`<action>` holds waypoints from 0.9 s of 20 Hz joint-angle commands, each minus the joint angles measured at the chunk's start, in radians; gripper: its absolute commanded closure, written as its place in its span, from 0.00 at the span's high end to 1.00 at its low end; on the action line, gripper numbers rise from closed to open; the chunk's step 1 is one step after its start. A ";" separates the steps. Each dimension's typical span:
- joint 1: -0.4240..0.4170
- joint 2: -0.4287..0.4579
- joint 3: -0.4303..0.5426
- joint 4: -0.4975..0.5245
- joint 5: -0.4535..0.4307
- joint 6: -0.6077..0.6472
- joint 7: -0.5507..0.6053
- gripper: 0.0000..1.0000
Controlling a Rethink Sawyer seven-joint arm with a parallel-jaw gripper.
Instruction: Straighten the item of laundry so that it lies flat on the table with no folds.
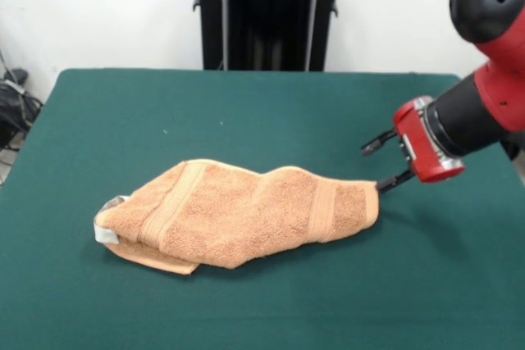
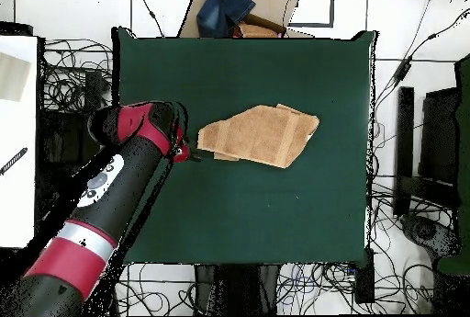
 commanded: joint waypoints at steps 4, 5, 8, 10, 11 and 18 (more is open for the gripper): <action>-0.017 0.094 0.056 -0.025 0.060 -0.064 0.340 1.00; -0.016 0.095 0.055 -0.025 0.062 -0.063 0.343 1.00; -0.012 0.104 0.053 -0.032 0.072 -0.062 0.358 1.00; -0.009 0.112 0.048 -0.041 0.079 -0.056 0.367 1.00; -0.007 0.114 0.047 -0.043 0.083 -0.054 0.370 1.00; -0.005 0.109 0.046 -0.043 0.087 -0.046 0.359 1.00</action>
